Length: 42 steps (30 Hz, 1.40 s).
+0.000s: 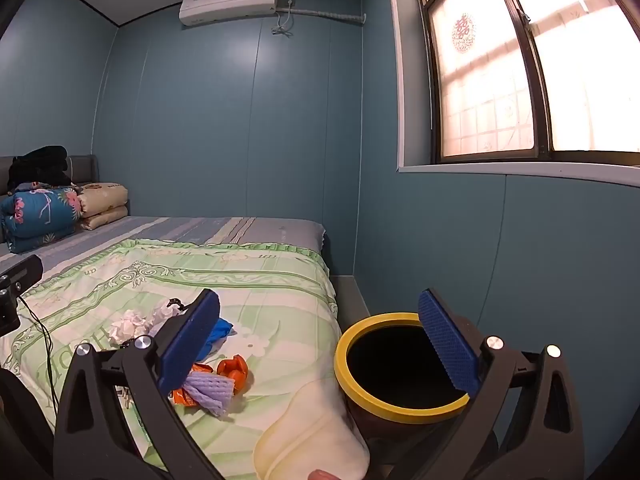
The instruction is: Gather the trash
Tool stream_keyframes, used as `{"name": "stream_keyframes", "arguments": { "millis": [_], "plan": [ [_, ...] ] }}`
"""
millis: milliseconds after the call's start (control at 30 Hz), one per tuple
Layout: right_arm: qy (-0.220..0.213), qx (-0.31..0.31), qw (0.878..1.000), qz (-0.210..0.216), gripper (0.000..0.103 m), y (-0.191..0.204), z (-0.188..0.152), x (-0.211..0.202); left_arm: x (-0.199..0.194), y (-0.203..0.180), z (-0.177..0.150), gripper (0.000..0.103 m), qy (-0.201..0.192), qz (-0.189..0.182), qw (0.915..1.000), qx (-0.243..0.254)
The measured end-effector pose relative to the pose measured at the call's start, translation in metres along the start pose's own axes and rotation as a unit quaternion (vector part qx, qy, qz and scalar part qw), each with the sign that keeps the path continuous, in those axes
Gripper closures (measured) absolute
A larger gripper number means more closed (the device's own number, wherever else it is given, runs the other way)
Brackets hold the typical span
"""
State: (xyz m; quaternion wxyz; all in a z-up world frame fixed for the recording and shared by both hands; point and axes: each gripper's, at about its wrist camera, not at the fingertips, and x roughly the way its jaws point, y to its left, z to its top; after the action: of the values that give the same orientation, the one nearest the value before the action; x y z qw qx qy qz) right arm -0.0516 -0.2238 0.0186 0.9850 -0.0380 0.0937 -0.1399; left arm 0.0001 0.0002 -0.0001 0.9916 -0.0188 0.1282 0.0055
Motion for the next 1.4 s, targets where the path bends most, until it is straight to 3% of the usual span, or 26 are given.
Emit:
{"name": "stream_keyframes", "arguments": {
  "millis": [1400],
  "plan": [
    [0.007,0.005,1.0,0.003,0.008,0.001,-0.003,0.006,0.011,0.006,-0.004,0.007,0.034,-0.008,0.9992,-0.018]
  ]
}}
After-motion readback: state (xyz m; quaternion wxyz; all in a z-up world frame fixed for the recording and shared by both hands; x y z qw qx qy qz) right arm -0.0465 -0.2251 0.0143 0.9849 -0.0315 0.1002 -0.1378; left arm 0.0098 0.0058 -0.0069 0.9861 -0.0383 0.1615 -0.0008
